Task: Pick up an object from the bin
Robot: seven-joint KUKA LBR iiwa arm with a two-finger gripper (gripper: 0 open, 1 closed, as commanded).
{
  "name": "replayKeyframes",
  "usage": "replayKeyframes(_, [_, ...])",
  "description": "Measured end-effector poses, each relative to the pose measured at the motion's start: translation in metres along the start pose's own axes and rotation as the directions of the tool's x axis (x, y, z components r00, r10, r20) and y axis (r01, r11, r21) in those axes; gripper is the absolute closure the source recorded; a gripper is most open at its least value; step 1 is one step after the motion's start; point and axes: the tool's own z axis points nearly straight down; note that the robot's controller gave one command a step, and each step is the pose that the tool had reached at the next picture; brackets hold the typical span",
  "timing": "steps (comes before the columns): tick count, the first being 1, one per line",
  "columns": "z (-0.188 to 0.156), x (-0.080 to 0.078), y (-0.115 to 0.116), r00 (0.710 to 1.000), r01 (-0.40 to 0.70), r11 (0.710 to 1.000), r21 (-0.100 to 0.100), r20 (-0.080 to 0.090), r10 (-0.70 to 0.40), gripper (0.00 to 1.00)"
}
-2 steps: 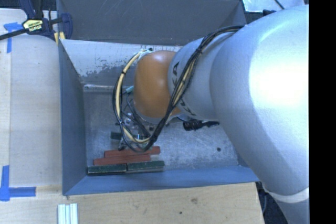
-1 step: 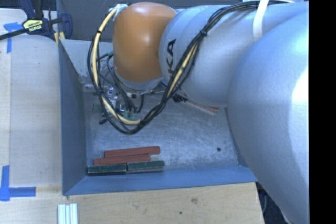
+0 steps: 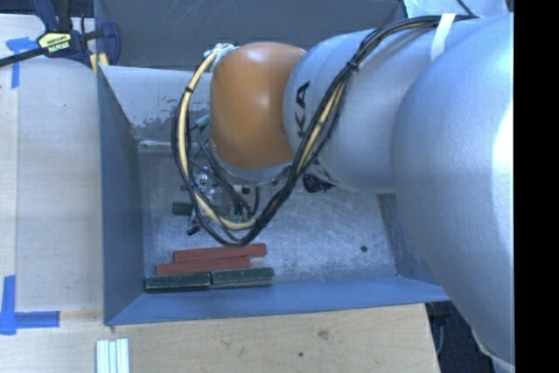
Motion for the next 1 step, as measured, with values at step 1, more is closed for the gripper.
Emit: replayKeyframes(1, [-0.0993, -0.0311, -0.0065, 1.0, -0.021, 1.0, -0.007, 0.013, 0.021, 1.0])
